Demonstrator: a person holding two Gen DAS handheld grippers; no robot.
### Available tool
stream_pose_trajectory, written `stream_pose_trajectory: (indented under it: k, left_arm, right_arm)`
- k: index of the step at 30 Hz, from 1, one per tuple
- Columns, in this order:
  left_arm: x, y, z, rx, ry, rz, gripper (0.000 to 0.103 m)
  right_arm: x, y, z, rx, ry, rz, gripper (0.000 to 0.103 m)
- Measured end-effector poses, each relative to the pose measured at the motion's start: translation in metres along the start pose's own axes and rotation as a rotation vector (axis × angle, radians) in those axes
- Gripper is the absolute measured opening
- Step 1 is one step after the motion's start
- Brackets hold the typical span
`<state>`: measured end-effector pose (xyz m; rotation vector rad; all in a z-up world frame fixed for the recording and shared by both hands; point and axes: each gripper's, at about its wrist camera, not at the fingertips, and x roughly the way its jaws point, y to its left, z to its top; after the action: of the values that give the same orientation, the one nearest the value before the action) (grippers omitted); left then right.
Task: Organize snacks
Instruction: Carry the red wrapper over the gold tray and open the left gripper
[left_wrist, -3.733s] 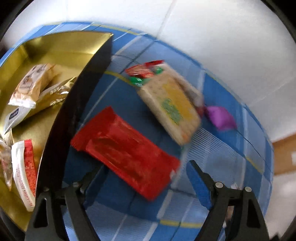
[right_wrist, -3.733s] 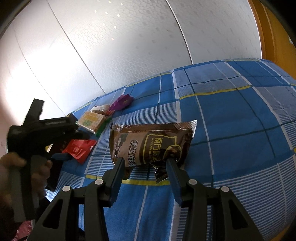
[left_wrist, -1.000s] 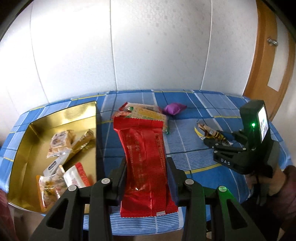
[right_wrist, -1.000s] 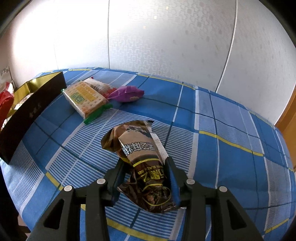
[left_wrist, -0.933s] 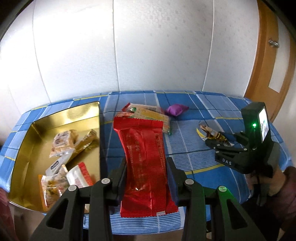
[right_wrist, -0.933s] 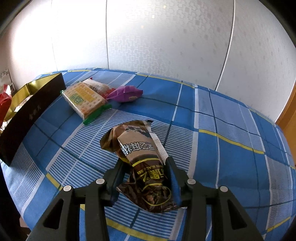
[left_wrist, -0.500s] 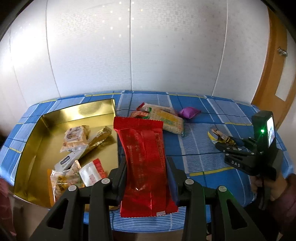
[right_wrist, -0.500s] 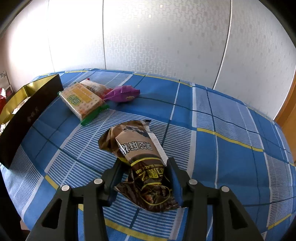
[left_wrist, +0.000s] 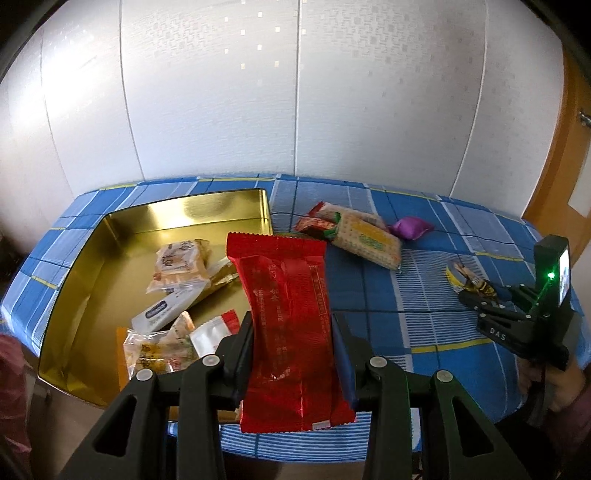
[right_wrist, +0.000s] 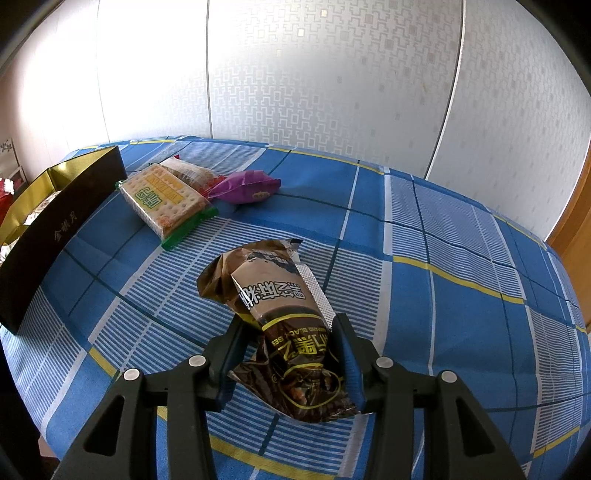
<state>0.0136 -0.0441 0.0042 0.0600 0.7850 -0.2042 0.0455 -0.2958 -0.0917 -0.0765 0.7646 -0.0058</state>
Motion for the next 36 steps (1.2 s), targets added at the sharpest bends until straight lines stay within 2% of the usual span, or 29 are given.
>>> stream_pose_trajectory:
  k: [6,12,19,25,31,36]
  left_arm:
    - [0.004,0.011,-0.003,-0.025,0.022,0.015,0.039]
    - [0.002,0.045,-0.003,-0.147,0.049,-0.015,0.039]
    - [-0.008,0.103,-0.008,-0.271,0.045,0.076,0.039]
    - [-0.011,0.139,-0.018,-0.367,0.056,0.127,0.039]
    - [-0.013,0.164,-0.025,-0.477,0.070,0.118,0.039]
    - [-0.013,0.170,-0.026,-0.501,0.073,0.108,0.039]
  right_arm:
    - [0.000,-0.001,0.000,0.002,0.000,0.003,0.047]
    - [0.000,-0.001,0.000,0.003,0.000,0.004,0.047]
    - [0.000,-0.002,0.000,0.008,0.001,0.010,0.047]
    - [-0.001,-0.002,0.000,0.009,0.001,0.011,0.047]
    - [0.000,-0.002,0.000,0.008,0.000,0.011,0.047]
    - [0.000,-0.002,0.000,0.009,0.000,0.012,0.047]
